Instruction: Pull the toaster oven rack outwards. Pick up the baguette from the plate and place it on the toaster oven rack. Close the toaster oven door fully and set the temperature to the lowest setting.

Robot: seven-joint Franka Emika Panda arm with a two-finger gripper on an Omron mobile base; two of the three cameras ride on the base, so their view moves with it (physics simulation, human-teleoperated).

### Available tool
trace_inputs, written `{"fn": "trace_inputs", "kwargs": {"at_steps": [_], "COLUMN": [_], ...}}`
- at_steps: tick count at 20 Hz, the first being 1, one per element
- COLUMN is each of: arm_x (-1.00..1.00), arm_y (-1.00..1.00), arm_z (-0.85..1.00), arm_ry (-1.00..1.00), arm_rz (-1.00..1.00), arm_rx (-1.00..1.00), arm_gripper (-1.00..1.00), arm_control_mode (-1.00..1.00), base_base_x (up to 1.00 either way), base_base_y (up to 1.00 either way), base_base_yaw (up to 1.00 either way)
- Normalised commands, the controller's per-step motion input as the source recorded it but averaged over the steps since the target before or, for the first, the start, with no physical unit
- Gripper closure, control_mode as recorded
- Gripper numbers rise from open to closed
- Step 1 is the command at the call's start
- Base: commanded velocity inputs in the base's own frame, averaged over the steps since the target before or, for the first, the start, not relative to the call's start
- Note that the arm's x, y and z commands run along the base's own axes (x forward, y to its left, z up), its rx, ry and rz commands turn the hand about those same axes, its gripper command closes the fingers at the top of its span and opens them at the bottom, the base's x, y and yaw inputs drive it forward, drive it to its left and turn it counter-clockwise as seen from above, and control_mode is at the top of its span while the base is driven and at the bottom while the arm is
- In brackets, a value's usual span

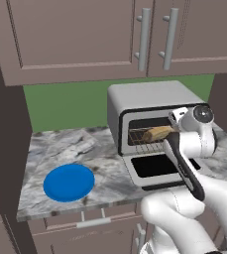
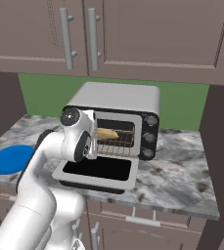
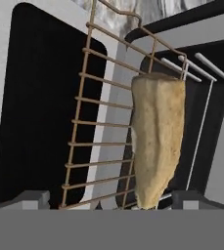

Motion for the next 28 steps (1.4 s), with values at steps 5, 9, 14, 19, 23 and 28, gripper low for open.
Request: {"fn": "trace_inputs", "kwargs": {"at_steps": [5, 9, 14, 19, 23, 28], "arm_x": [-0.18, 0.03, 0.0, -0.16, -0.13, -0.17], "arm_y": [-0.2, -0.14, -0.32, -0.48, -0.27, 0.03], "arm_z": [0.19, 0.59, 0.38, 0.11, -0.21, -0.43], "arm_ry": [0.2, 0.41, 0.31, 0.19, 0.07, 0.0], "arm_rz": [-0.23, -0.24, -0.3, -0.38, -0.52, -0.64], "arm_rx": [0.07, 0.15, 0.13, 0.11, 0.06, 0.04], "arm_gripper": [-1.0, -1.0, -1.0, -1.0, -1.0, -1.0], "arm_control_mode": [-1.0, -1.0, -1.0, -1.0, -1.0, -1.0], "base_base_x": [0.0, 0.0, 0.0, 0.0, 0.0, 0.0], "base_base_y": [0.0, 0.0, 0.0, 0.0, 0.0, 0.0], "base_base_yaw": [0.0, 0.0, 0.0, 0.0, 0.0, 0.0]}}
